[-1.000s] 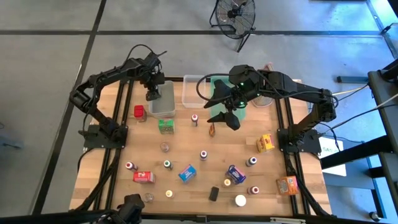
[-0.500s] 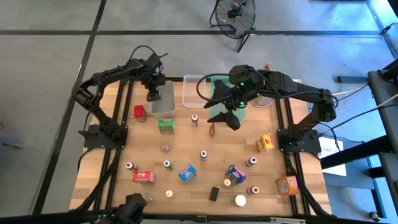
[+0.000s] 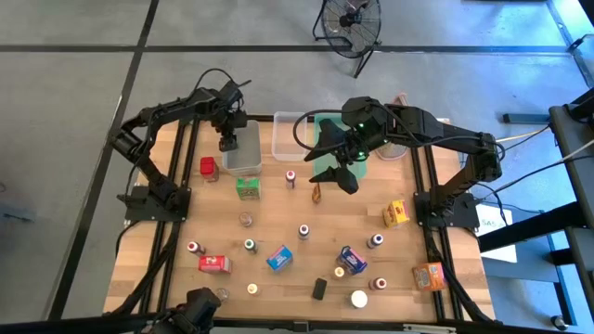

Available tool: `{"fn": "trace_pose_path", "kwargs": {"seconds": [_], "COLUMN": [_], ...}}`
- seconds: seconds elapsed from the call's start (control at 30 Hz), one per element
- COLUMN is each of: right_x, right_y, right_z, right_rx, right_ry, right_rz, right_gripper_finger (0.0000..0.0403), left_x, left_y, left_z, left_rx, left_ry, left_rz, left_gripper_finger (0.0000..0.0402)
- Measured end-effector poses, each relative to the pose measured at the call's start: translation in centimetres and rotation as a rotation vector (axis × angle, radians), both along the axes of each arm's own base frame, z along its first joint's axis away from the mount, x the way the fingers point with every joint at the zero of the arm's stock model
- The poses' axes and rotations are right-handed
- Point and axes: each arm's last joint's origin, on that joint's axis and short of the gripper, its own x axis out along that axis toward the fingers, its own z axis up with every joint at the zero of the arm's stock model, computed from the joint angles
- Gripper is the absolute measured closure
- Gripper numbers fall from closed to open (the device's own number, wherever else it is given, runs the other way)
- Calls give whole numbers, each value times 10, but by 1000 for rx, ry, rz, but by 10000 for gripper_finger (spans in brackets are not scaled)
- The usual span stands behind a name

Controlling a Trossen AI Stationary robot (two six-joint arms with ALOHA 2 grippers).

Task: Pick & Place Kitchen Items
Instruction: Put the green seasoning bottle into the gray bin, then put the red seasoning can into the gray bin

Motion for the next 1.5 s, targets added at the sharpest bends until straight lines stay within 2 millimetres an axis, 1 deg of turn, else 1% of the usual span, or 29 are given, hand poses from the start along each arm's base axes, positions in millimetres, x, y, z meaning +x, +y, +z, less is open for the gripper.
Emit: {"fn": "trace_pose_path", "kwargs": {"seconds": [0.33, 0.53, 0.7, 0.83, 0.97, 1.07, 1.23, 1.4, 1.5], "right_x": [0, 0, 0, 0, 0, 1, 1, 1, 1], "right_y": [0, 0, 0, 0, 0, 0, 0, 0, 0], "right_z": [0, 0, 0, 1, 1, 1, 2, 1, 2], "right_rx": [0, 0, 0, -1, -1, -1, -1, 6, 10], "right_ry": [4, 3, 0, -9, -11, -16, -18, -16, -15], "right_rz": [0, 0, -1, -1, -1, 0, 1, 6, 4], "right_gripper_finger": [110, 110, 109, 109, 109, 109, 109, 109, 109], "left_x": [0, -1, -1, 2, 2, 0, -4, -13, -18], "left_y": [0, 2, 1, -4, -9, -10, -19, -44, -61], "left_z": [0, 0, 1, 7, 16, 28, 59, 90, 100], "left_rx": [6, 50, 48, 67, 113, 146, 181, 178, 135], "left_ry": [7, 57, 59, 46, 48, 56, 16, -35, -61], "left_rz": [22, 35, 31, 16, -5, 0, 40, 154, 297], "left_gripper_finger": [135, 134, 133, 133, 134, 133, 134, 133, 133]}}
